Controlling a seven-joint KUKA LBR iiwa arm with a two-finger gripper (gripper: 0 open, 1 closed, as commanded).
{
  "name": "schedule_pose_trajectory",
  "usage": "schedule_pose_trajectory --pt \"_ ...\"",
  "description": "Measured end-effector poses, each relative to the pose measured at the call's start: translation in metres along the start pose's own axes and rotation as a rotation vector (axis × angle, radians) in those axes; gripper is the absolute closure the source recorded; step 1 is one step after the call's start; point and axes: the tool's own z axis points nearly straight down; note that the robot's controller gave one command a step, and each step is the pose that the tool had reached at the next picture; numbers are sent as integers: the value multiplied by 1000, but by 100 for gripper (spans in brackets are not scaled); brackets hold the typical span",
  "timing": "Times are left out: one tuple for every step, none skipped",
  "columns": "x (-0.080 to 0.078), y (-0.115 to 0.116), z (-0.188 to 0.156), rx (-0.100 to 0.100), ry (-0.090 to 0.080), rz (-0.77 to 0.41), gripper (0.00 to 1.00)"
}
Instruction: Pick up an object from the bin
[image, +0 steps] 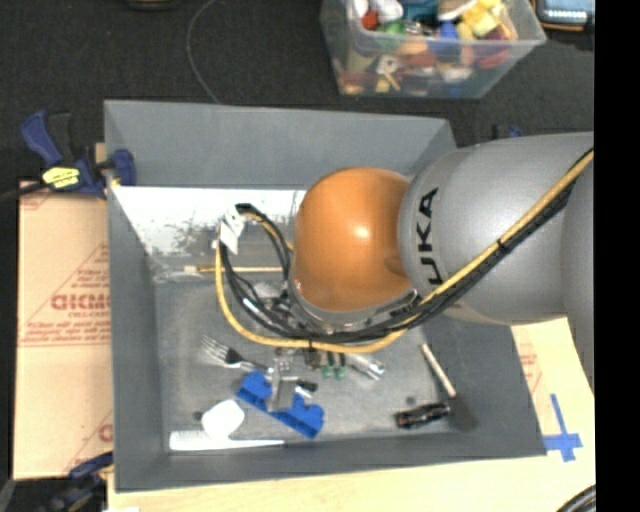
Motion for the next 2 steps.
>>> schedule_pose_trajectory --pt "-2 -1 -4 -2 -8 5 0" --pt "7 -55 42 0 -3 240 0"
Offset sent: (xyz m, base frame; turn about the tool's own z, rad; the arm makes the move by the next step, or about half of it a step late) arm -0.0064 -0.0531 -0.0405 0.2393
